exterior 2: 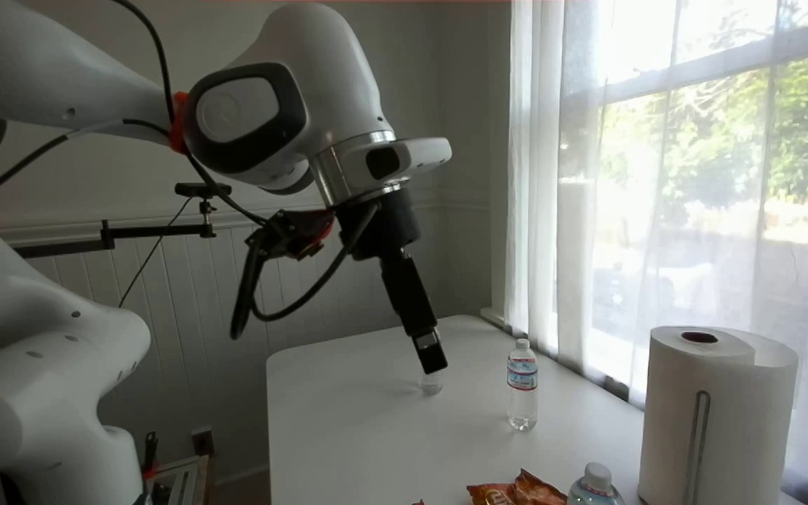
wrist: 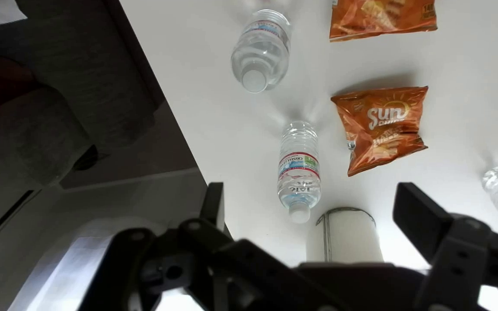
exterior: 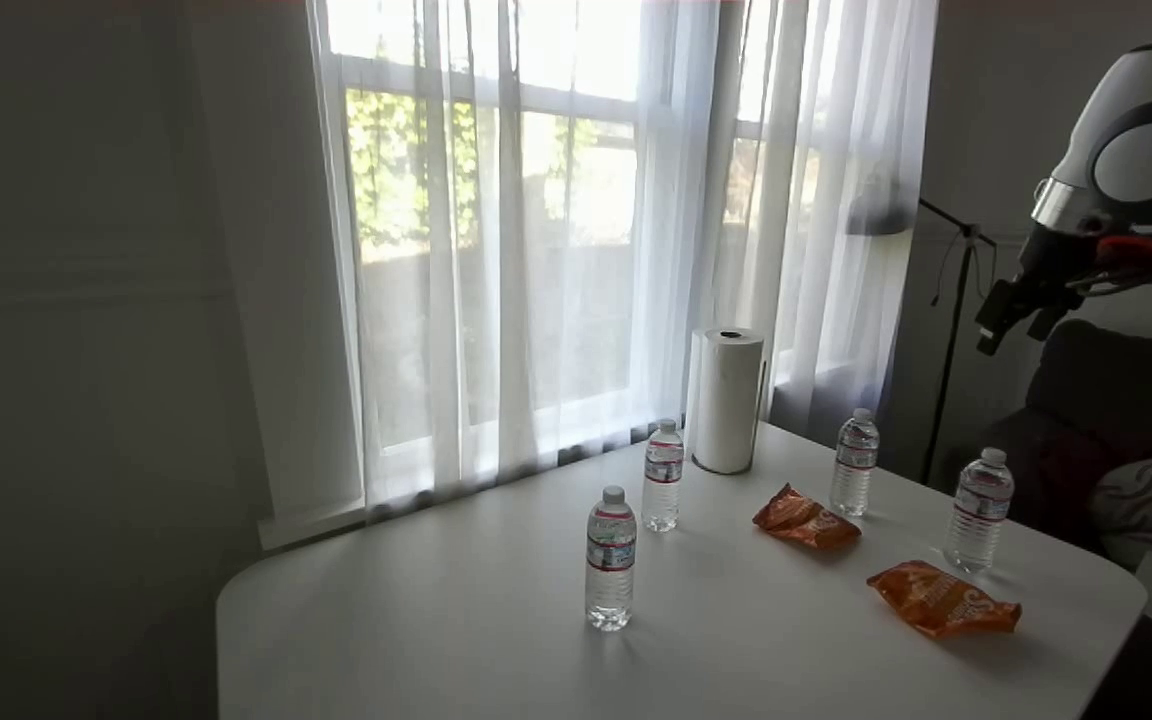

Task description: Pick up the water bottle to the right and move it further to the right on the table, pick up one orange packet and put it next to the water bottle on the right, pick up the bottommost water bottle and place it a little behind the water bottle on the right, pick up the orange packet to the left and put it next to the water bottle by itself

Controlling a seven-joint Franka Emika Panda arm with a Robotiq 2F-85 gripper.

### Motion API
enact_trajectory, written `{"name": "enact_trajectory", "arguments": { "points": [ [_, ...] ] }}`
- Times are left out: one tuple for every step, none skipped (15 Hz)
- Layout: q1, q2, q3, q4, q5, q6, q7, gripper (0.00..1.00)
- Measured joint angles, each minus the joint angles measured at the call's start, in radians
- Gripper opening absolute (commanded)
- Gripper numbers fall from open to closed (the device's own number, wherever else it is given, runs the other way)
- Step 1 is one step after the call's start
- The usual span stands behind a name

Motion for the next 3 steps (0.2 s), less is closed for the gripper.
{"name": "enact_trajectory", "arguments": {
  "points": [
    [0.0, 0.0, 0.0, 0.001, 0.0, 0.0, 0.001, 1.0],
    [0.0, 0.0, 0.0, 0.001, 0.0, 0.0, 0.002, 1.0],
    [0.0, 0.0, 0.0, 0.001, 0.0, 0.0, 0.003, 1.0]
  ]
}}
